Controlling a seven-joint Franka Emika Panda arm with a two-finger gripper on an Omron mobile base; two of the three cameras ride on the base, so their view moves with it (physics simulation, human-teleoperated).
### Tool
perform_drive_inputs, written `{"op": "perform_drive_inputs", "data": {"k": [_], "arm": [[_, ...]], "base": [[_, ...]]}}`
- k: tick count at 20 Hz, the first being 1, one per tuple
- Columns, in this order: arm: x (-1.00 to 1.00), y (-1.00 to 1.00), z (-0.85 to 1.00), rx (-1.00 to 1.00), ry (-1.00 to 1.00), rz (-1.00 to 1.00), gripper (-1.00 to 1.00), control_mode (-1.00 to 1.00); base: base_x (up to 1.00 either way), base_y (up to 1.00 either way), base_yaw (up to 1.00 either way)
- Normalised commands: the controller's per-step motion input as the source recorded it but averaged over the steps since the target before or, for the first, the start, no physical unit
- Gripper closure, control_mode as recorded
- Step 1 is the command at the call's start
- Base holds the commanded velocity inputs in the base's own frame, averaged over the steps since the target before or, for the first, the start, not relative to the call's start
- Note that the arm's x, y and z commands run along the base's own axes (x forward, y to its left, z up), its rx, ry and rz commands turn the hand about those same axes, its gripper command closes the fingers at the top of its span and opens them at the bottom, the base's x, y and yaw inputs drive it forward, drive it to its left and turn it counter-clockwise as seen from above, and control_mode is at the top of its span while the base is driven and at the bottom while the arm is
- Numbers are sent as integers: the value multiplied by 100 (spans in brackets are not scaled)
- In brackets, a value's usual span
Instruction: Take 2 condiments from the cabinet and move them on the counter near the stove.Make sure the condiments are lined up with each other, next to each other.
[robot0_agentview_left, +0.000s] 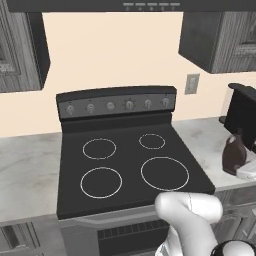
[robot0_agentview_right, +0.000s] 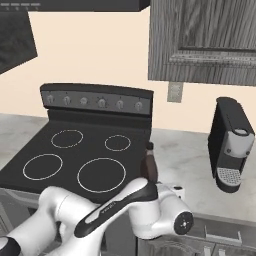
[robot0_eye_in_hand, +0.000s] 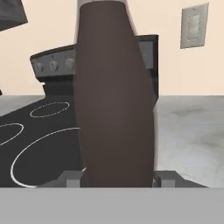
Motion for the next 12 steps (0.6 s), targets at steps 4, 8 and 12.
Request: {"op": "perform_drive_inputs", "data": {"k": [4, 8, 12], "arm": [[17, 2, -17, 0, -6, -5, 100, -100], [20, 0, -7, 0, 0, 0, 100, -100], [31, 0, -9, 0, 0, 0, 100, -100]], "base": [[0, 0, 0], [0, 0, 0], [0, 0, 0]]}}
